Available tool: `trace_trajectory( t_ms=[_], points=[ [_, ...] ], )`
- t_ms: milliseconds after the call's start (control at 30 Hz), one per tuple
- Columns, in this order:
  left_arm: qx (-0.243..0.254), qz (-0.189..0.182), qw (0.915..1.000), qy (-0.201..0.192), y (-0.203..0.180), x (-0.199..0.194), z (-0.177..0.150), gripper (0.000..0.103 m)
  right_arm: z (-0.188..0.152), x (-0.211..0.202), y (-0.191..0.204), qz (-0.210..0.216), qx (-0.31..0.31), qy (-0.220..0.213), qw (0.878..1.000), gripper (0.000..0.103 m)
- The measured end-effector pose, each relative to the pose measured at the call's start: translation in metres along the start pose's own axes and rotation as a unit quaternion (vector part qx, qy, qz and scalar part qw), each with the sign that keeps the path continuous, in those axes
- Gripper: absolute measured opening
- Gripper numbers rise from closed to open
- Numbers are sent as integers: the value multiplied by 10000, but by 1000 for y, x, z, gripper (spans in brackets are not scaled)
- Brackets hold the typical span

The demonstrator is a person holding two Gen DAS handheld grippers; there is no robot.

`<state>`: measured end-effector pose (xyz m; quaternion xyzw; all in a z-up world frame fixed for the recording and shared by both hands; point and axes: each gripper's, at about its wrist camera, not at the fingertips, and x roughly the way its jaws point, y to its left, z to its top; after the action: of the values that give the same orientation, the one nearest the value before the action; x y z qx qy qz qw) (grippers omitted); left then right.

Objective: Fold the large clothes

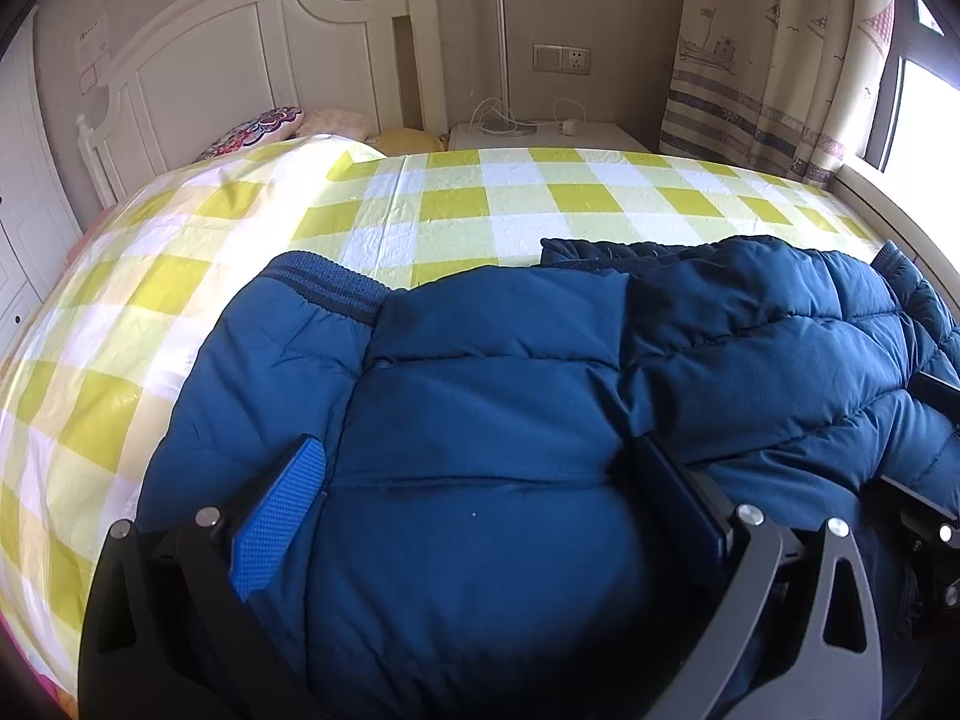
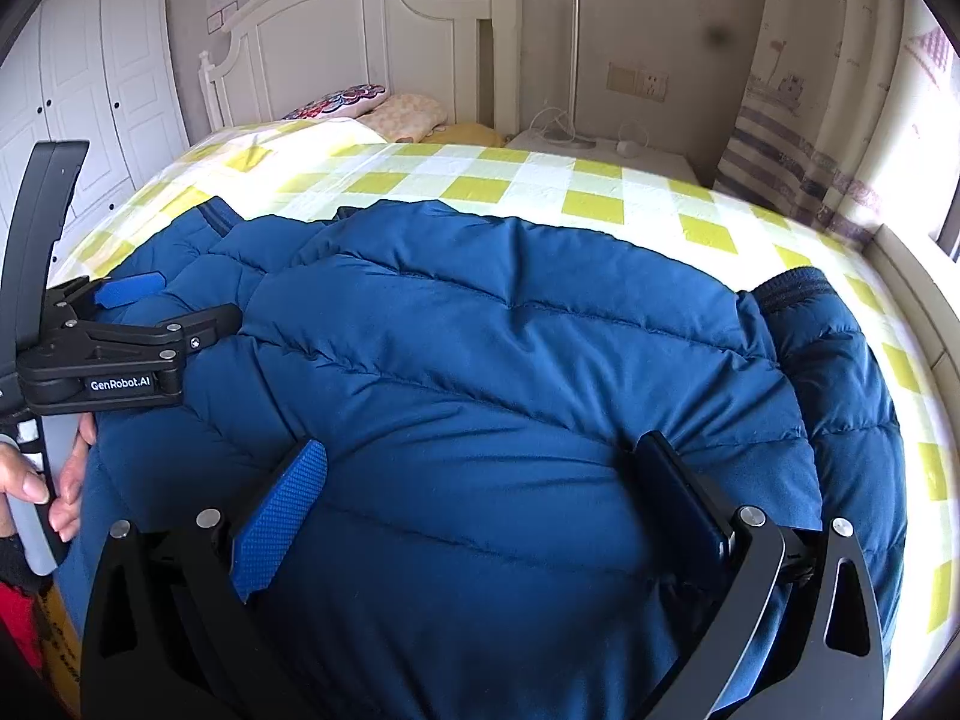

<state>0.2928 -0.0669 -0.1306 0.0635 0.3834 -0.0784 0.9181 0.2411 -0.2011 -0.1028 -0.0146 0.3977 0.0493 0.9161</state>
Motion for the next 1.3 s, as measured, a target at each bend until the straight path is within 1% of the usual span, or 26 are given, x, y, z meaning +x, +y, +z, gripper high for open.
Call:
trace_trajectory(
  t_ms=[100, 133, 167, 200, 233, 267, 300, 333, 367, 433, 467, 500, 533, 600, 667, 700, 767, 833, 867, 900, 967, 1033, 1067, 1100, 1167, 1300],
  points=[
    [38, -64, 9999, 125, 1, 1, 3, 101, 9, -6, -4, 191, 228, 16, 9996, 98],
    [6, -192, 9995, 251, 5, 0, 8, 101, 23, -19, -5, 196, 208, -262, 9992, 98],
    [-90, -314, 9989, 338, 9, -2, 13, 101, 34, -25, -4, 9, 112, -475, 9988, 98],
    [-287, -503, 9976, 369, 17, -6, 22, 101, 42, -26, -4, -71, 77, -569, 9983, 98],
    [-545, -682, 9959, 239, 26, -14, 34, 101, 53, -24, -5, -89, 81, -614, 9980, 98],
    [-735, -657, 9951, 1, 33, -21, 47, 101, 62, -19, -5, -61, 99, -600, 9981, 98],
    [-805, -477, 9954, -186, 37, -25, 57, 101, 74, -6, -4, -40, 85, -503, 9987, 98],
    [-810, -238, 9959, -312, 38, -24, 66, 101, 81, 8, -1, -71, 9, -349, 9994, 98],
    [-740, -44, 9967, -316, 37, -16, 75, 101, 84, 29, 3, -256, -133, -69, 9996, 98],
    [-578, 92, 9983, 81, 32, 16, 81, 101, 80, 66, 4, -552, -225, 531, 9968, 98],
    [-415, 225, 9982, 383, 26, 41, 76, 101, 77, 75, 3, -519, -195, 602, 9966, 99],
    [-309, 304, 9970, 646, 22, 63, 69, 101, 78, 73, 1, -463, -94, 503, 9976, 99],
    [-365, 275, 9963, 722, 22, 72, 64, 101, 76, 72, 2, -498, -84, 479, 9976, 99],
    [-584, 173, 9967, 534, 29, 66, 64, 101, 73, 70, 5, -552, -167, 416, 9975, 99],
    [-559, 187, 9968, 535, 29, 69, 62, 101, 74, 69, -2, -369, -112, 494, 9980, 98],
    [-569, 164, 9970, 506, 30, 68, 61, 101, 78, 62, -8, -506, -188, 423, 9976, 96],
    [-604, 121, 9970, 464, 31, 66, 58, 101, 83, 43, -31, -1219, -214, 104, 9923, 97],
    [-650, 80, 9969, 432, 32, 64, 57, 101, 78, 33, -64, -1421, 167, 58, 9897, 97],
    [-663, 70, 9969, 412, 31, 64, 56, 101, 72, 35, -83, -1478, 419, 154, 9880, 97],
    [-665, 66, 9969, 418, 31, 65, 58, 101, 63, 41, -105, -1433, 678, 254, 9870, 97],
    [-687, 22, 9968, 413, 31, 63, 59, 101, 50, 45, -141, -807, 1467, 261, 9855, 97],
    [-674, 42, 9968, 423, 32, 65, 59, 101, 43, 44, -163, -758, 2034, 238, 9759, 97],
    [-699, 21, 9966, 437, 33, 65, 60, 101, 41, 47, -168, -625, 2168, 297, 9738, 97],
    [-714, 12, 9965, 445, 33, 65, 59, 101, 40, 48, -170, -522, 2225, 354, 9729, 97],
    [-701, 24, 9966, 441, 32, 65, 59, 101, 40, 48, -164, -608, 2028, 368, 9766, 97],
    [-742, 110, 9958, 518, 31, 64, 61, 101, 41, 52, -159, -680, 1965, 433, 9772, 97]
  ],
)
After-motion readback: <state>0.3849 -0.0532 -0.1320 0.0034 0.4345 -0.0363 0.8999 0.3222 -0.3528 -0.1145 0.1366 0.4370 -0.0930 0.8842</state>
